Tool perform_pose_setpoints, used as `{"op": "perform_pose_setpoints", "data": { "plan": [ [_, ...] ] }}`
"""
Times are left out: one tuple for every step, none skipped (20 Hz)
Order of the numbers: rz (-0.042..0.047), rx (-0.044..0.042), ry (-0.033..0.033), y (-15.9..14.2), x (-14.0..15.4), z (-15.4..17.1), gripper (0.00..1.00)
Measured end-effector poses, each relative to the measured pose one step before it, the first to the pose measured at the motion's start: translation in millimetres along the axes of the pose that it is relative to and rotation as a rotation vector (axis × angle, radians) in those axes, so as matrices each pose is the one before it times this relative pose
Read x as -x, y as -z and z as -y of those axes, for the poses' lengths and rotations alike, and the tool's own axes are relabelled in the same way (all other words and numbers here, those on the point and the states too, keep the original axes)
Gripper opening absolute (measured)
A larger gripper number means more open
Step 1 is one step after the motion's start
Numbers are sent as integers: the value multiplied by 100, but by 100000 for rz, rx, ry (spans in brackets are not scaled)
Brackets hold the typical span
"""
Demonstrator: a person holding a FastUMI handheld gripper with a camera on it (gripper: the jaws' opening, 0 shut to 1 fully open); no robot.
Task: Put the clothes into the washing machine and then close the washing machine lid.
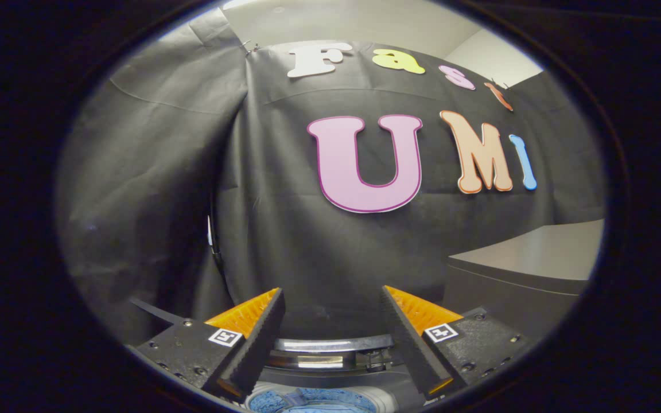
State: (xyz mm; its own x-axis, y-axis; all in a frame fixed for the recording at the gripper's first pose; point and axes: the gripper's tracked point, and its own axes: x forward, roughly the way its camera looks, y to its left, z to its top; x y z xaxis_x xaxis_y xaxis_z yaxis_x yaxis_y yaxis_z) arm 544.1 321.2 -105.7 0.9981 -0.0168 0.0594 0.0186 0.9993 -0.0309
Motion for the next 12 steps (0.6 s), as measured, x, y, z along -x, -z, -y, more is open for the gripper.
{"op": "perform_pose_setpoints", "data": {
  "plan": [
    [272,-79,127,-35,93,-1,100],
    [57,347,-266,33,-7,7,100],
    [-7,-131,-838,134,7,-69,100],
    [639,-703,-812,-31,92,1,100],
    [-307,-1528,1147,229,-403,266,100],
    [-5324,-2854,2142,1031,38,305,99],
    [-5240,-1600,2463,1009,463,413,99],
    [-7271,-4652,-1344,2078,997,-484,99],
    [-3534,-5109,-2169,183,379,-452,98],
    [-1971,-2785,1124,692,582,258,98],
    [-643,-555,1491,647,76,104,97],
    [-447,233,857,111,45,111,97]
  ]
}}
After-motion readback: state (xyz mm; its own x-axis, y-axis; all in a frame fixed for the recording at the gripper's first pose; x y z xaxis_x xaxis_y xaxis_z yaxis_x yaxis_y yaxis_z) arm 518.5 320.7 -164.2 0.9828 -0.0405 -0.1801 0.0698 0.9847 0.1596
